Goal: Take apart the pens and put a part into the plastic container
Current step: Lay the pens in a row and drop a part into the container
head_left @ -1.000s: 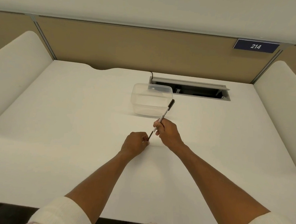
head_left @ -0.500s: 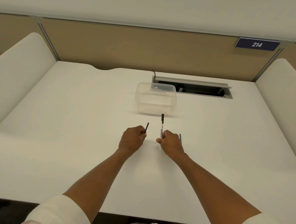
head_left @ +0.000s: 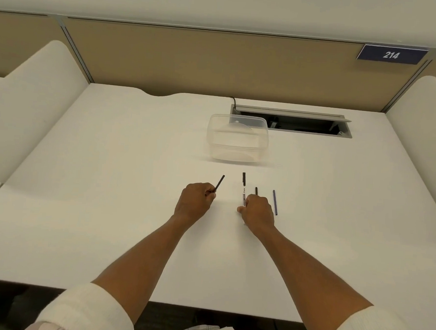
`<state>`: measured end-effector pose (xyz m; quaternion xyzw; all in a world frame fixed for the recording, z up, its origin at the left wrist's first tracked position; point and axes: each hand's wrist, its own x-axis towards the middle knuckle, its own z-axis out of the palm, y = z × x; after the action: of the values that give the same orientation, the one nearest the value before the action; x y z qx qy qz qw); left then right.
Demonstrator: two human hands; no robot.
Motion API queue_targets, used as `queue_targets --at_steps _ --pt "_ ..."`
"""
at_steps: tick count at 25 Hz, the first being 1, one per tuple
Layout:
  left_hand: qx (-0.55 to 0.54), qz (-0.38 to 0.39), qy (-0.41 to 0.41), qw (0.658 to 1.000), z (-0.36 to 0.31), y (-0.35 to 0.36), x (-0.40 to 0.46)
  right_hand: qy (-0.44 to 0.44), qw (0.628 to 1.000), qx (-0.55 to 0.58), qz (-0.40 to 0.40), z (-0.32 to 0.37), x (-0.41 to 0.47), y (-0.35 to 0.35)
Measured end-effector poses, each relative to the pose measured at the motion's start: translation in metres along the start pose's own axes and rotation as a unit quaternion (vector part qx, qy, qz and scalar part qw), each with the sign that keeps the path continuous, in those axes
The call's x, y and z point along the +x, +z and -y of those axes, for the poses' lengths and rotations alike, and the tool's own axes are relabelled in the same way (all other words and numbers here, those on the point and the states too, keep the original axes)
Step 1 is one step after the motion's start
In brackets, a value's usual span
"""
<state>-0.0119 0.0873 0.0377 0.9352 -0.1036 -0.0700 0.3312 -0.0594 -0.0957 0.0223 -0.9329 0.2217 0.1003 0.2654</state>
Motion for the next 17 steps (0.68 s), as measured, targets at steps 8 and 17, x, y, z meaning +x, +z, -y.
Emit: queue_targets --at_steps 8,17 --pt "-0.006 0.010 0.000 1.000 0.0071 0.0003 -0.0026 -0.005 1.000 -0.021 -0.019 0.0018 -0.0046 0.0050" --pt "0.004 0.009 0.003 1.000 0.0075 0.0000 -0.0018 0.000 1.000 -0.021 -0.013 0.0011 -0.0056 0.0054"
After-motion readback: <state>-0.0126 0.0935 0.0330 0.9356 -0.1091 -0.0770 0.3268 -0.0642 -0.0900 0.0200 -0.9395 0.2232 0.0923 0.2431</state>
